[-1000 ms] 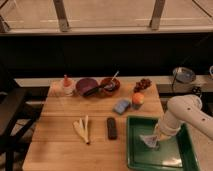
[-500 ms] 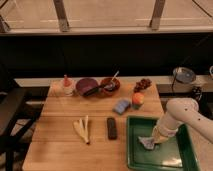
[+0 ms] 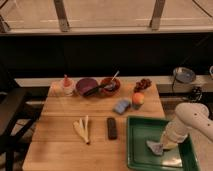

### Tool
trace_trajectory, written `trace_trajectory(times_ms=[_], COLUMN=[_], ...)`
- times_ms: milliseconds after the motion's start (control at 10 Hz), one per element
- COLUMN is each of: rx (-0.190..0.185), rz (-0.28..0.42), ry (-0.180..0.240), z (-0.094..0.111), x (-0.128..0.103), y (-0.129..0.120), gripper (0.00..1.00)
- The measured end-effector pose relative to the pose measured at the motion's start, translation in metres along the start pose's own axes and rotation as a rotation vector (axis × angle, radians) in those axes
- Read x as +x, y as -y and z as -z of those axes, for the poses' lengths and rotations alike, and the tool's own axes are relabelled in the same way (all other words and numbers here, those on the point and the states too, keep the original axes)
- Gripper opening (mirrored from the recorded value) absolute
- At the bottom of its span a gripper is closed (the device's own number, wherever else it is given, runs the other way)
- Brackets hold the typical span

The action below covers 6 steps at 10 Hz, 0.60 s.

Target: Wipe tray with towel

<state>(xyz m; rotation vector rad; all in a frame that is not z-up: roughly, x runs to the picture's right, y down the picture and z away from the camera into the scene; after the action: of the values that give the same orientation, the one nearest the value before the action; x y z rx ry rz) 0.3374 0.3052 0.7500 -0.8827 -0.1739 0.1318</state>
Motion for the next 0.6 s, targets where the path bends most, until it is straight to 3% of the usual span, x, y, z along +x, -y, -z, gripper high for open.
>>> trace_trajectory(times_ms=[300, 600], rx=[0.025, 0.035], rz=[-0.063, -0.038], ry=[-0.047, -0.057], z=[0.023, 0.028], x=[0.030, 0.017], y=[0.018, 0.040], gripper=[0.00, 0.00])
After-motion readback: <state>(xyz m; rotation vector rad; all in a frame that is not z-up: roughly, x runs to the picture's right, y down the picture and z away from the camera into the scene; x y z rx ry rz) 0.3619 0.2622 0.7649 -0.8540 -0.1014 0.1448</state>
